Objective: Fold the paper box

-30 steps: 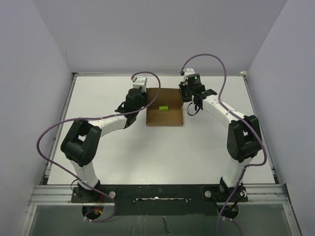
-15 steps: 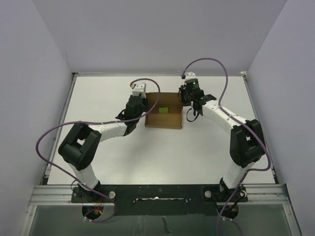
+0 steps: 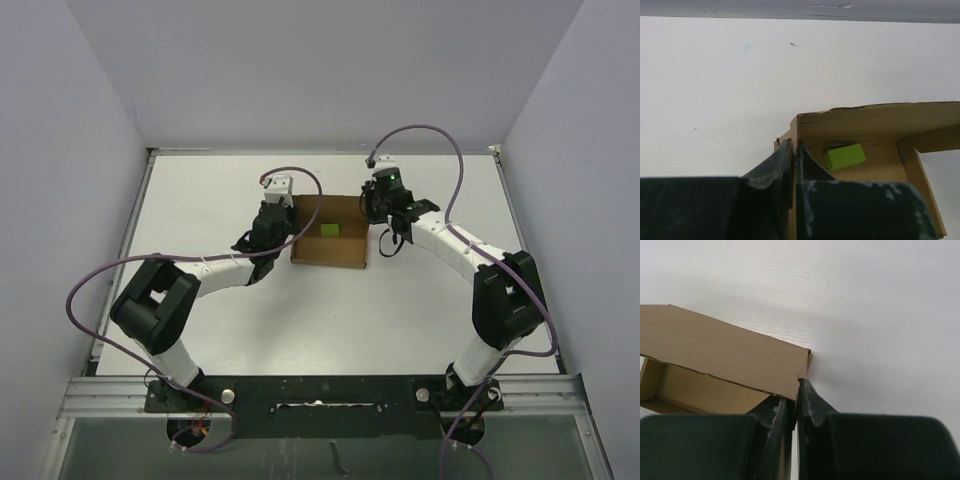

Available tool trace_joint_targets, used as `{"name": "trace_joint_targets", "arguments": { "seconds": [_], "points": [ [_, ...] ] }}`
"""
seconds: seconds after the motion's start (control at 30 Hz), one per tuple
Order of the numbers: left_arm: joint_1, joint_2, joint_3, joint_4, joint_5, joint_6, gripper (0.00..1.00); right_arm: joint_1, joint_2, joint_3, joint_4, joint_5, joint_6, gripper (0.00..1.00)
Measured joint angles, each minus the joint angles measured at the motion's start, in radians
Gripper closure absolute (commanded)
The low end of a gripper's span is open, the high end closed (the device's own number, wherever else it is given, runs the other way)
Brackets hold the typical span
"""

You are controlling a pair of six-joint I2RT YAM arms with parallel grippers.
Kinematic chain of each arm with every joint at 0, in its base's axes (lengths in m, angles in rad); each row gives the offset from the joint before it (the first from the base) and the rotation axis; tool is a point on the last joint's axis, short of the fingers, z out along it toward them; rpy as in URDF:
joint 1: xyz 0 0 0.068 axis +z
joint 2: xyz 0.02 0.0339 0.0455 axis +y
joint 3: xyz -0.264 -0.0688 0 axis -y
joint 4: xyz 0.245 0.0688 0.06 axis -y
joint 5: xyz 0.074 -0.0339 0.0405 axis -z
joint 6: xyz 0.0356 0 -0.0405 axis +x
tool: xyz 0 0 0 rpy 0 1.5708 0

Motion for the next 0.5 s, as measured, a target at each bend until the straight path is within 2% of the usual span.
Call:
{"name": "trace_joint_targets", "arguments": {
  "seconds": [0.1, 0.5],
  "points": [
    [-0.008, -0.005, -0.006, 0.001, -0.016, -0.008, 1.00, 0.005, -0.006, -0.003, -0.010, 0.006, 0.003, 0.91],
    [-0.027, -0.035, -0.042, -0.013, -0.041, -0.028, 1.00, 0.023, -0.017, -0.010, -0.056, 0.005, 0.032, 0.89]
  ]
}}
